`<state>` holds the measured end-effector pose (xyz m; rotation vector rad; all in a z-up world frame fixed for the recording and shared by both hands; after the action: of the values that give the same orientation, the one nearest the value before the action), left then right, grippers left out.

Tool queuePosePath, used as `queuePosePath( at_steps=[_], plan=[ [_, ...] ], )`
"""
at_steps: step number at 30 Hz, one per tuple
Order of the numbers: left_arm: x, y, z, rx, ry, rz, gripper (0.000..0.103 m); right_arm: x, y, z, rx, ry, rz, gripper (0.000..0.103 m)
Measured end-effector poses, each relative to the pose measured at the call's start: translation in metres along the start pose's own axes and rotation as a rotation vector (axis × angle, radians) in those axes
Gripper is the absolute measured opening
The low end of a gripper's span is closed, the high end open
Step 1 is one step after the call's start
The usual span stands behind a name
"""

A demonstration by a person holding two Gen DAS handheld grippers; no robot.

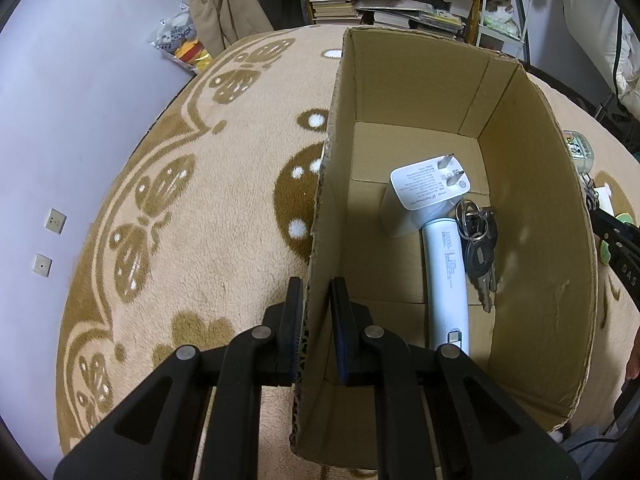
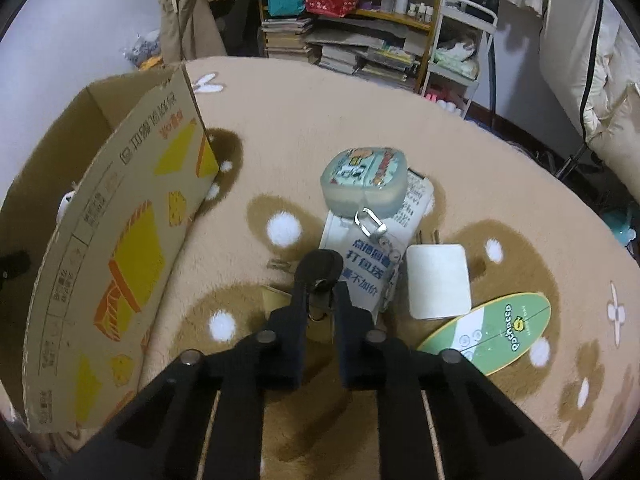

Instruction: Organize rigid objects

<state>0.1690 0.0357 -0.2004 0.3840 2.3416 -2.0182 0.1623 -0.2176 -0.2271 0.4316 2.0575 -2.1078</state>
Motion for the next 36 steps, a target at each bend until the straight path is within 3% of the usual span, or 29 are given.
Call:
queuePosePath(
  at_steps=[3,17,36],
  plan=[
    [0.000,0.000,0.000,-0.002,0.001,0.001,0.013,-0.002,-0.005,0.002,-0.020,0.017,0.022,0.003],
    [0.000,0.000,0.001,-0.002,0.001,0.001,0.013,-0.013,-0.037,-0.013,-0.122,0.032,0.102,0.003],
    [0.000,0.000,0.001,-0.003,0.002,0.001,0.013,-0.034,-0.129,-0.082,-0.236,-0.124,0.300,0.003]
  ],
)
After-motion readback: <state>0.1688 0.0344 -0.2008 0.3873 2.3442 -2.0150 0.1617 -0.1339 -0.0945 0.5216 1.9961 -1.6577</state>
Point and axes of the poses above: each gripper's, at about its wrist camera, not at the fingertips, and y roughly the way its jaws point, z to its right, x to its underside, the point moved 9 cm from there along y, roughly the way its jaws point, and after that the axes turned 11 degrees about -z, right-handed, at the moved point
